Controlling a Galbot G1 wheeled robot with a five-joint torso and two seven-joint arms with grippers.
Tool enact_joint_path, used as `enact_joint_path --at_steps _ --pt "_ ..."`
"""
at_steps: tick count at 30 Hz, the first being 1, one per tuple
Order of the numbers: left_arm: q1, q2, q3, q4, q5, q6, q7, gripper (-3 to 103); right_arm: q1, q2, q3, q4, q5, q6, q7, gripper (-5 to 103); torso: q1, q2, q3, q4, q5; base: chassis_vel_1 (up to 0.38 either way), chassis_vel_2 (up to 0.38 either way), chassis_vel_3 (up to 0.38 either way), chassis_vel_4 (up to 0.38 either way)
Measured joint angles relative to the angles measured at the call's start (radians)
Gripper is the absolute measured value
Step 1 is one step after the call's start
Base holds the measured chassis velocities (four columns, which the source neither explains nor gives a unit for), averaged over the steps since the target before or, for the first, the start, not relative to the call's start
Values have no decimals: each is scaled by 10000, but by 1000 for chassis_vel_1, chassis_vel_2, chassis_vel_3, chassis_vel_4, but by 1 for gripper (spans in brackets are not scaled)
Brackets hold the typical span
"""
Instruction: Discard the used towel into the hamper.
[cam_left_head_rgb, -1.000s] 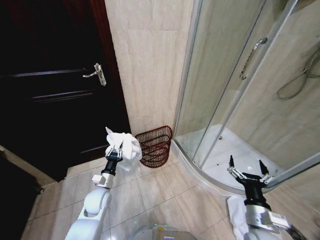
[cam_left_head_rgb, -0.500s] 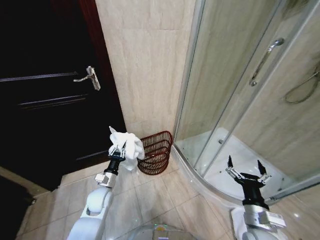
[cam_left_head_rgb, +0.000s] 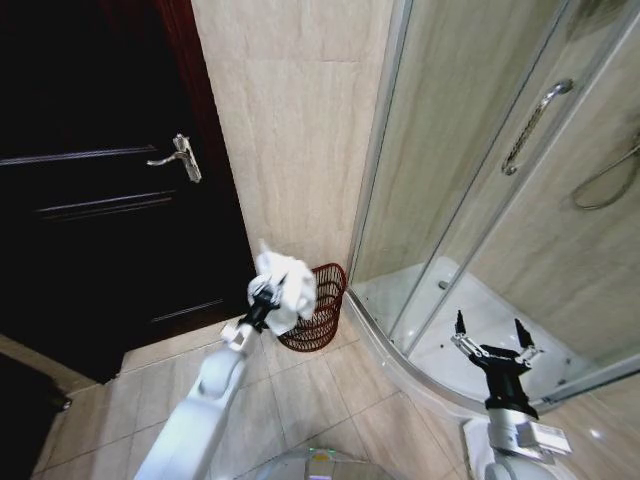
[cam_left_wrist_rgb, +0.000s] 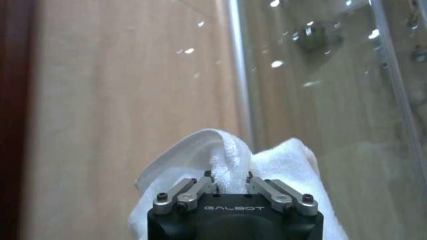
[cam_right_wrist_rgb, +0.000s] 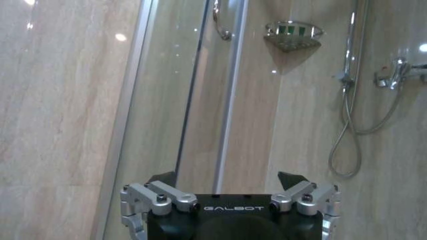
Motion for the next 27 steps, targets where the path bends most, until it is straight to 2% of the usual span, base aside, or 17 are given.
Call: enact_joint_path --at_steps 2,3,6,7,12,13,16,17,20,23,24,27 --pt "-1296 31 860 945 -195 -54 -195 15 2 1 68 162 -29 -5 0 100 6 1 3 -6 -1 0 0 0 0" --pt "-1296 31 860 945 -195 -54 -195 15 2 1 68 162 -29 -5 0 100 6 1 3 -6 -1 0 0 0 0" --pt "-3117 -217 2018 2544 -375 -284 -363 15 60 1 139 372 -52 -49 1 100 6 4 6 -2 -1 0 0 0 0" --pt "-3117 -217 2018 2544 -375 -284 -363 15 60 1 139 372 -52 -49 1 100 6 4 6 -2 -1 0 0 0 0" --pt "-4836 -872 2636 4756 -542 -708 -388 15 86 0 237 425 -4 -72 79 100 7 11 7 2 0 0 0 0 0" --pt "-4836 -872 2636 4756 -542 -708 -388 15 86 0 237 425 -4 -72 79 100 7 11 7 2 0 0 0 0 0" --pt "-5483 -1213 2867 6149 -604 -922 -450 15 29 0 267 374 121 9 127 100 7 15 7 1 2 0 0 0 0" --pt "-5483 -1213 2867 6149 -604 -922 -450 15 29 0 267 374 121 9 127 100 7 15 7 1 2 0 0 0 0" --pt "-5824 -1530 2897 7377 -244 -1185 -494 15 19 1 276 391 186 42 166 100 7 15 8 0 3 0 0 0 0" --pt "-5805 -1540 2869 7607 -1 -1135 -473 15 19 1 308 483 237 40 179 100 8 15 9 1 0 0 0 0 0" --pt "-5758 -1518 2862 7606 70 -1018 -471 12 20 1 333 529 268 38 185 100 8 16 9 2 1 0 0 0 0" --pt "-5612 -1487 2829 7604 293 -791 -488 22 3 0 383 629 384 33 233 100 8 17 9 4 -2 0 0 0 0"
